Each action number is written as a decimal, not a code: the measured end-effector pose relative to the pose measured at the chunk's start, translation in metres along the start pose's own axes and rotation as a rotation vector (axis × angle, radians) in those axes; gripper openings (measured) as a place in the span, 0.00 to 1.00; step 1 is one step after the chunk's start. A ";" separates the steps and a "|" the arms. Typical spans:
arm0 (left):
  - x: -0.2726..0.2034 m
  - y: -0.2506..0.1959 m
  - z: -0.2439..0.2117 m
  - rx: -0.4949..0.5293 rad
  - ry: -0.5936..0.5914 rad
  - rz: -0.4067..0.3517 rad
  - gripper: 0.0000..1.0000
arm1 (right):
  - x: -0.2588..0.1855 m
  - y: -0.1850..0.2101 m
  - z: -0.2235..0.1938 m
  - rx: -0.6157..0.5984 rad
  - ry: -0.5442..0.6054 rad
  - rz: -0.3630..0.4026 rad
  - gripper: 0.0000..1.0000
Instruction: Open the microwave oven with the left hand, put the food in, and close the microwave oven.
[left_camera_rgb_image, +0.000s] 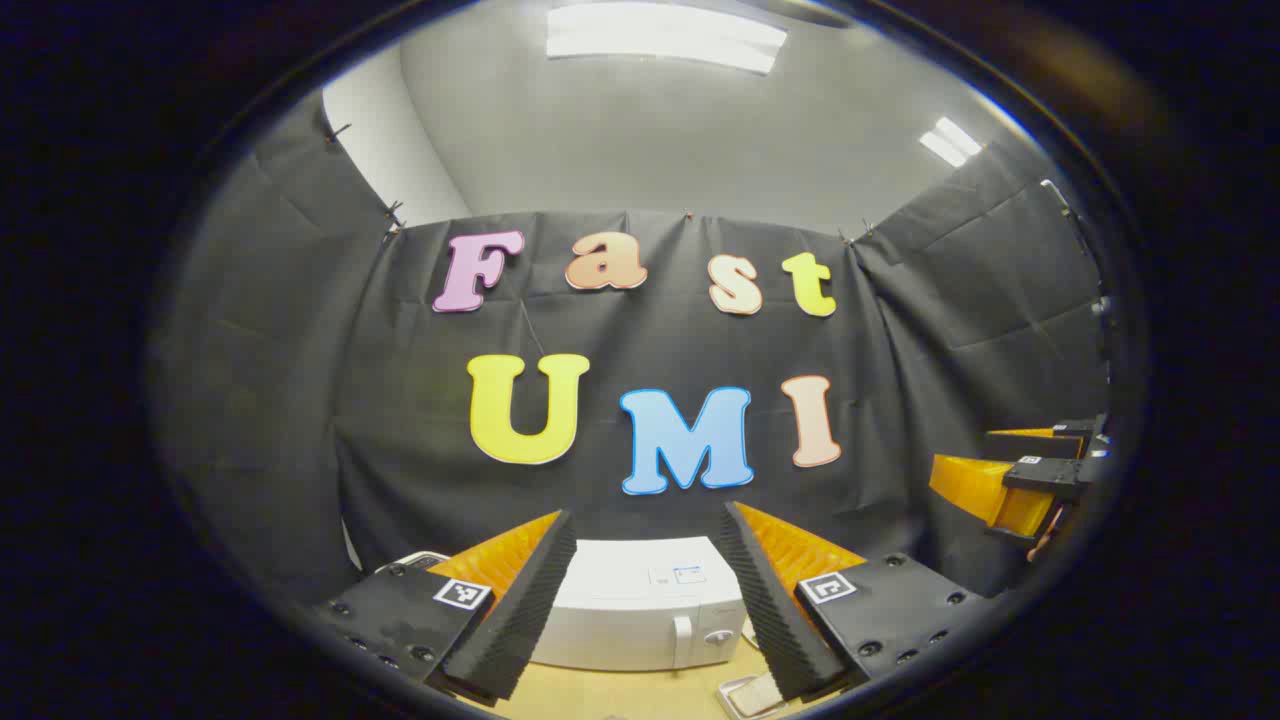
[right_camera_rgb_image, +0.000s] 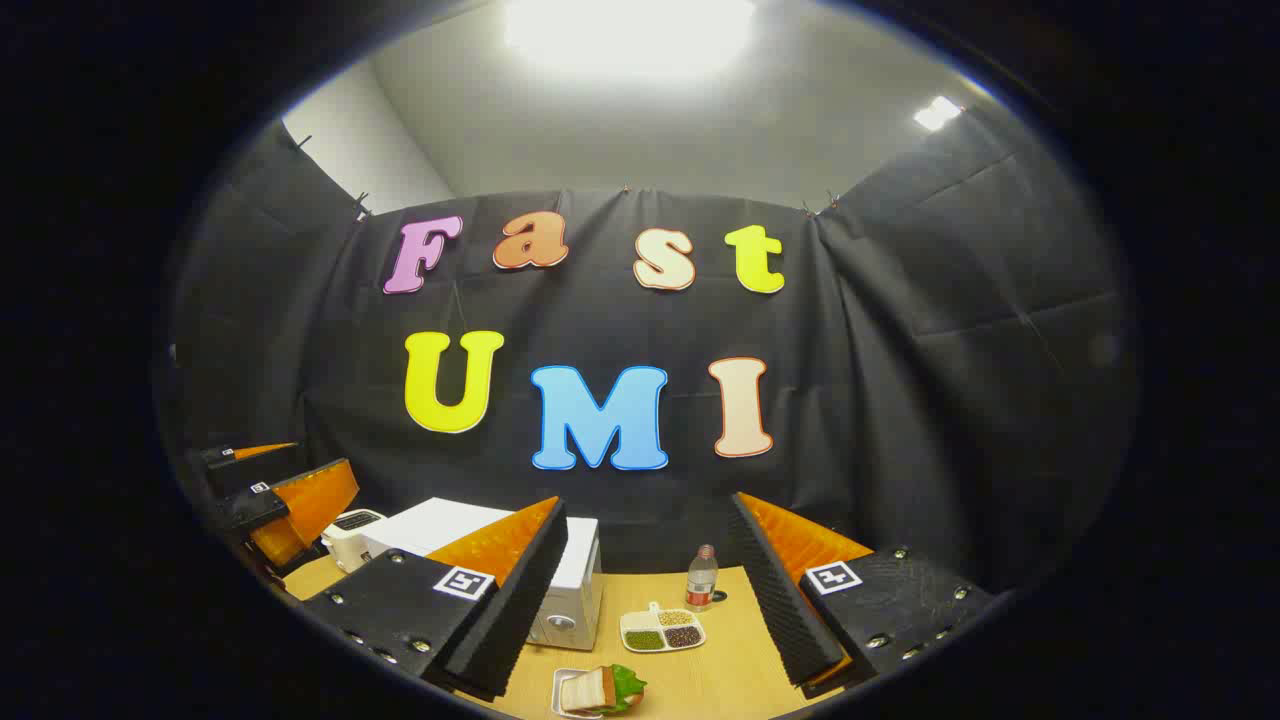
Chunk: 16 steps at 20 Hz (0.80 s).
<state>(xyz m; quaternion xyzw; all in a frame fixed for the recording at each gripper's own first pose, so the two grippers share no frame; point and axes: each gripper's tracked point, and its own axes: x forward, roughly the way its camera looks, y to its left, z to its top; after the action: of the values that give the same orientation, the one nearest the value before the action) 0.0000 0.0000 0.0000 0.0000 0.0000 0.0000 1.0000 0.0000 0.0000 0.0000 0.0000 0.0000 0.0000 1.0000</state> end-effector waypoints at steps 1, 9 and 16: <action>0.003 -0.002 0.000 -0.006 0.002 0.001 0.99 | 0.002 -0.002 -0.001 0.005 0.000 0.003 0.97; 0.014 -0.013 -0.017 -0.009 0.032 -0.015 0.99 | 0.016 -0.013 -0.012 0.009 0.015 -0.004 0.97; 0.028 -0.015 -0.036 -0.015 0.067 -0.028 0.99 | 0.027 -0.013 -0.019 0.009 0.026 -0.002 0.97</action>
<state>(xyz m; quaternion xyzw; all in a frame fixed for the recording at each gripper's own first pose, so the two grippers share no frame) 0.0281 -0.0154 -0.0356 -0.0074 0.0335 -0.0139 0.9993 0.0268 -0.0135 -0.0188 0.0046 0.0128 -0.0008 0.9999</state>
